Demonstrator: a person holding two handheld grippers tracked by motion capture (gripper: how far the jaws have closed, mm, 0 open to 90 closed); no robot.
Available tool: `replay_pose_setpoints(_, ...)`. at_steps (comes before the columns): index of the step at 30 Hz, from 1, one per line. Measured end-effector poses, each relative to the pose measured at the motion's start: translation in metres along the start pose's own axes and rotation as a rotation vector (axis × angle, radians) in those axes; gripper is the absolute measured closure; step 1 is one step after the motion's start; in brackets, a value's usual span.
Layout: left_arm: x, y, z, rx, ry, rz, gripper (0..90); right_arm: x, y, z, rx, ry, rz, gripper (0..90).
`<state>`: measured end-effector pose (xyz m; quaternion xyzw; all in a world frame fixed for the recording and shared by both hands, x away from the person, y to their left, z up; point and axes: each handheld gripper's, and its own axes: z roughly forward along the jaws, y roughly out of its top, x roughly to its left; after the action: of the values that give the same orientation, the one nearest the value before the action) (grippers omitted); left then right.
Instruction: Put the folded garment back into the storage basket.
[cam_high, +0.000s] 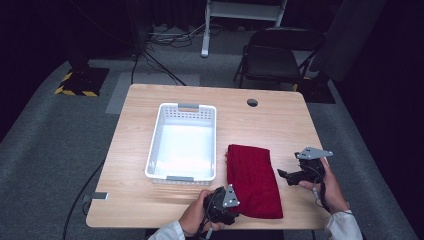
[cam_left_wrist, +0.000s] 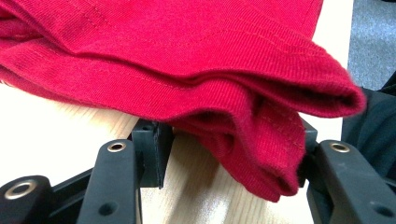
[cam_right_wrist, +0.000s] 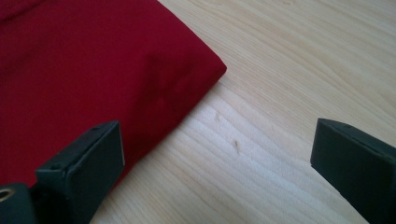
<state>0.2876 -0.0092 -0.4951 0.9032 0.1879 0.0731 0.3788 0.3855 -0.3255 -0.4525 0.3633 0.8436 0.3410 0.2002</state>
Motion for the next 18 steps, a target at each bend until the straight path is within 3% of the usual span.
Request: replay_pose_setpoints(18, 0.0, 0.0, 0.0, -0.001, -0.003, 0.003, 47.0, 0.011, 0.023, 0.018, 0.002, 0.041, -0.027, 2.8)
